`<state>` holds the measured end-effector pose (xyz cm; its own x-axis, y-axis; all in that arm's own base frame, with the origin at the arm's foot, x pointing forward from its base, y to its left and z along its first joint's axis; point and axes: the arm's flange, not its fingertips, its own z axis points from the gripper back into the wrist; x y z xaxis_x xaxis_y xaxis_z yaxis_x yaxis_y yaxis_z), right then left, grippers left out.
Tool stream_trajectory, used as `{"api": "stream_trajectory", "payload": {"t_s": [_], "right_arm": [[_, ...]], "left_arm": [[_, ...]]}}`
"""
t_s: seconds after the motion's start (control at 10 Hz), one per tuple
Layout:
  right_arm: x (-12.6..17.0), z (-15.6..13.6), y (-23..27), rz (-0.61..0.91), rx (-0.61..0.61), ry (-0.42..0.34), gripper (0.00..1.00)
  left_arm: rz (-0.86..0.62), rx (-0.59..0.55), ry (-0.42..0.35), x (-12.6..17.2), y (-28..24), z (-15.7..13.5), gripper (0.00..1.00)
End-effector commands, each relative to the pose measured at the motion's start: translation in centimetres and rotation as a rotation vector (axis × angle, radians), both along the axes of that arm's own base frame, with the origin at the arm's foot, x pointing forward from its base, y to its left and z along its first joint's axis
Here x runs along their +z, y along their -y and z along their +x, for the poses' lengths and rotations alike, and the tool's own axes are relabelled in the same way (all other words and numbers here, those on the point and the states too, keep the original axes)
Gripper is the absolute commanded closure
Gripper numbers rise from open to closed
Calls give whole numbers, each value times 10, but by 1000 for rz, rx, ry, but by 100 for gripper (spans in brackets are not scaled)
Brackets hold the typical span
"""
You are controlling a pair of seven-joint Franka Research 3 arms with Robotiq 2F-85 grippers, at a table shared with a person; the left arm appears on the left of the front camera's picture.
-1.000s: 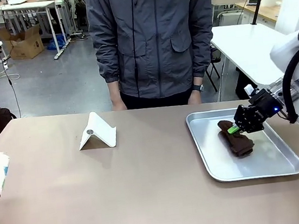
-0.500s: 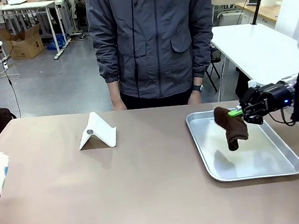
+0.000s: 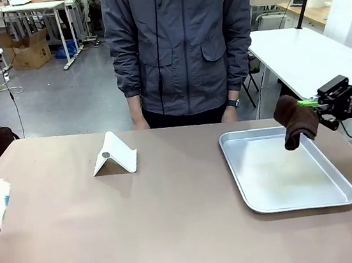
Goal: Clean the surface of the table.
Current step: Clean the area not pointed to by the person.
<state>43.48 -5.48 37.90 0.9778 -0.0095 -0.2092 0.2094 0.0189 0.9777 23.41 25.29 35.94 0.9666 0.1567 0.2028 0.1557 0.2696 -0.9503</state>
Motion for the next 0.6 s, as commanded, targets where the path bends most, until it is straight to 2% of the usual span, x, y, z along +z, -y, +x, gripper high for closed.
{"api": "stream_trajectory", "payload": {"t_s": [0.0, 0.5], "right_arm": [[-8, 12, -12, -31, 74, -15, 100], [-8, 12, -12, -31, 74, -15, 100]], "left_arm": [[-2, 1, 5, 3, 2, -2, 77], [-2, 1, 5, 3, 2, -2, 77]]}}
